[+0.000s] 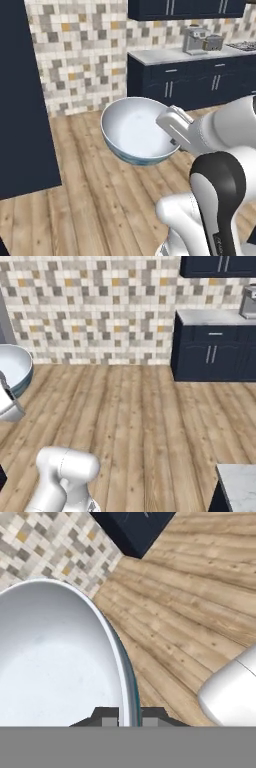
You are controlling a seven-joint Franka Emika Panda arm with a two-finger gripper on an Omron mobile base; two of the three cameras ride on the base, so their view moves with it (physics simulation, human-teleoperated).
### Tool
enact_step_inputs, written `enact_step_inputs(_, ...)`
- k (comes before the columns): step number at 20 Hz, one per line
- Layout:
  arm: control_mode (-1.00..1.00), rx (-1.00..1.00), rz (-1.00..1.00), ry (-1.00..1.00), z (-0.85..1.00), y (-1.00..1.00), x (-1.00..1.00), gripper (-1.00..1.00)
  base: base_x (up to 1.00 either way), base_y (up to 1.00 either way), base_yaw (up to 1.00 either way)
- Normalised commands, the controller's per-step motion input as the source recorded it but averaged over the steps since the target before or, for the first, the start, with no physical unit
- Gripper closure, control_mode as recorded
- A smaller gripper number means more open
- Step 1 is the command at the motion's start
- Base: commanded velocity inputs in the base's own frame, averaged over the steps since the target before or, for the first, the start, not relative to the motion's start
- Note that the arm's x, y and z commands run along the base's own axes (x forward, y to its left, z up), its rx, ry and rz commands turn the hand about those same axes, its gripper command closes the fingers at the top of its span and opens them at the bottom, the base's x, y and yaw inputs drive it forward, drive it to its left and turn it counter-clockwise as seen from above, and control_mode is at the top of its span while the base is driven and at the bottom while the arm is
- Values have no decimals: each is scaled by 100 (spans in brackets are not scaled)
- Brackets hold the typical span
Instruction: Pick up the bowls from the cabinet and place each bowl in front of a stool on the dining counter.
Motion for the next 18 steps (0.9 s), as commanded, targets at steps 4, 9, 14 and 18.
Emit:
enact_step_inputs(4, 100, 0, 0, 0, 0, 0, 0, 100, 46, -39, 13)
enact_step_inputs(9, 100, 0, 0, 0, 0, 0, 0, 100, 94, -74, -2)
enact_step_inputs(14, 100, 0, 0, 0, 0, 0, 0, 100, 98, -81, -13)
enact_step_inputs(18, 100, 0, 0, 0, 0, 0, 0, 100, 100, -69, -13)
